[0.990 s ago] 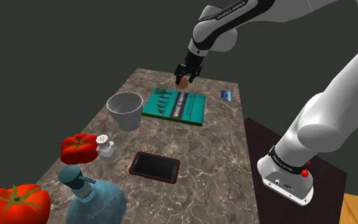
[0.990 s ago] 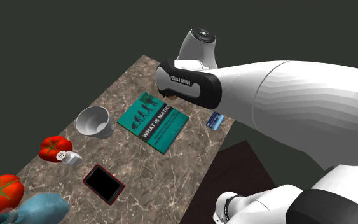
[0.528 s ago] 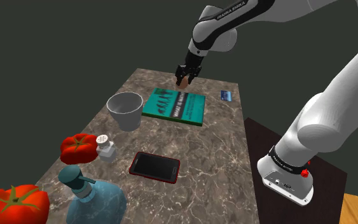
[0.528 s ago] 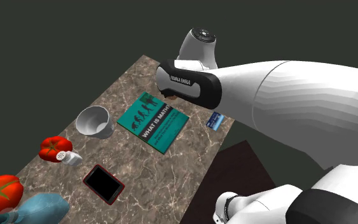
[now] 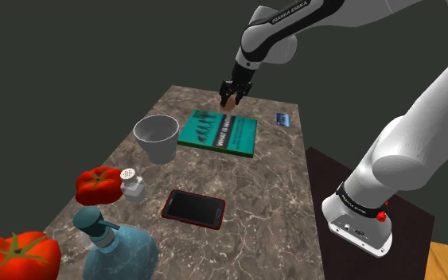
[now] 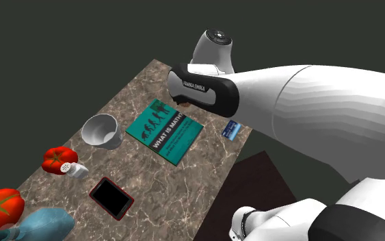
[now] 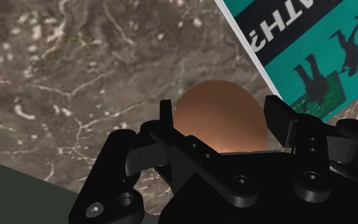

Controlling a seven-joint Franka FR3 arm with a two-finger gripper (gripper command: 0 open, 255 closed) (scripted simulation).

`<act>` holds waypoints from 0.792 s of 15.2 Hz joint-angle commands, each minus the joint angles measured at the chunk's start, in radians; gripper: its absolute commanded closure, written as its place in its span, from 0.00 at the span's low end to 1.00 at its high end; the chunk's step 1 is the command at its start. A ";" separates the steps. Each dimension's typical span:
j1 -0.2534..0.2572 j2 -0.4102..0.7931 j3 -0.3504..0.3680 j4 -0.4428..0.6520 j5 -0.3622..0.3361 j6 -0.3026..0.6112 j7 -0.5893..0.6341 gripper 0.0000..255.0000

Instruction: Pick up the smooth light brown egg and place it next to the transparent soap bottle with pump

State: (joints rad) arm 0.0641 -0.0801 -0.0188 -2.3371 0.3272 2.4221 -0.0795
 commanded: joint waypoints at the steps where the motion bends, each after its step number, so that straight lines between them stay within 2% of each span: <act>1: -0.001 -0.012 0.000 0.008 -0.007 -0.020 0.007 1.00; 12: -0.010 -0.081 -0.001 0.087 -0.049 -0.164 0.058 1.00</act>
State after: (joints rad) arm 0.0547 -0.1551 -0.0206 -2.2579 0.2820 2.2723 -0.0262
